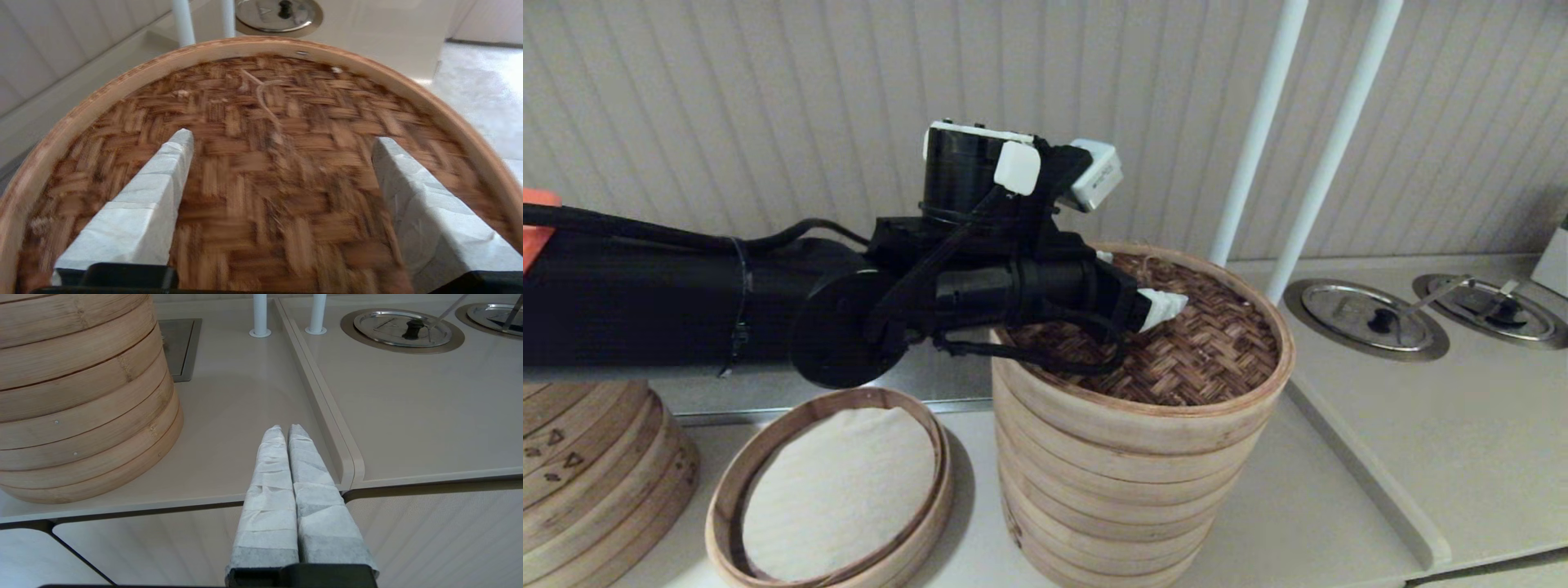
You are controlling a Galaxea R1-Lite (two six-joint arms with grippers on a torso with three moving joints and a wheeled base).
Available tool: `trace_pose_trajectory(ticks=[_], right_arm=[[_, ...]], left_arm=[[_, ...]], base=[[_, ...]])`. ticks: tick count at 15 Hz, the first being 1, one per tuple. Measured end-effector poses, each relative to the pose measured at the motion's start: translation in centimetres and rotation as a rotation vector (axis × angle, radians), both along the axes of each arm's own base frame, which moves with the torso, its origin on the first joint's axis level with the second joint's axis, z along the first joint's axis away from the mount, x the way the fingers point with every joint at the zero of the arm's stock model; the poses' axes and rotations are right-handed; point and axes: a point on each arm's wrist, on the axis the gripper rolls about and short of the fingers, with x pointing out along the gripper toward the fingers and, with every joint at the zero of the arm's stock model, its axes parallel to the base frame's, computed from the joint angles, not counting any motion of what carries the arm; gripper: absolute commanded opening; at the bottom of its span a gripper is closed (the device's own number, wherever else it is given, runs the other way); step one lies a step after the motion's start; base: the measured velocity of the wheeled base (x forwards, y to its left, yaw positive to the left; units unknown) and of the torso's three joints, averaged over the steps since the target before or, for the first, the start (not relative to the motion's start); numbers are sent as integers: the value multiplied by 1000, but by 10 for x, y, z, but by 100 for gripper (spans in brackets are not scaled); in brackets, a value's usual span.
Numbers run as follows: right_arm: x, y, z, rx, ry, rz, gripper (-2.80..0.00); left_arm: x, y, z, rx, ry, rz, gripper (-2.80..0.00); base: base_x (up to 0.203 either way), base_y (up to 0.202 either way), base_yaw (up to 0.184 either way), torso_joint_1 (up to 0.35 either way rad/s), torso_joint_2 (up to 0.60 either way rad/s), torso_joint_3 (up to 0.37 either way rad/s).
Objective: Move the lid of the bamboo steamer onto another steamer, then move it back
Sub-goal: Pick up the steamer
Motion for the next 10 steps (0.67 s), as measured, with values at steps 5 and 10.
trace_pose_trajectory(ticks=[5,10], right_arm=[[0,0,0,0,0,1,-280],[0,0,0,0,0,0,-280]], left_arm=[[6,-6,-7,24,-7,7,-280],[7,-7,-8,39,-19,35,-280]], base=[[0,0,0,0,0,0],[0,0,0,0,0,0]])
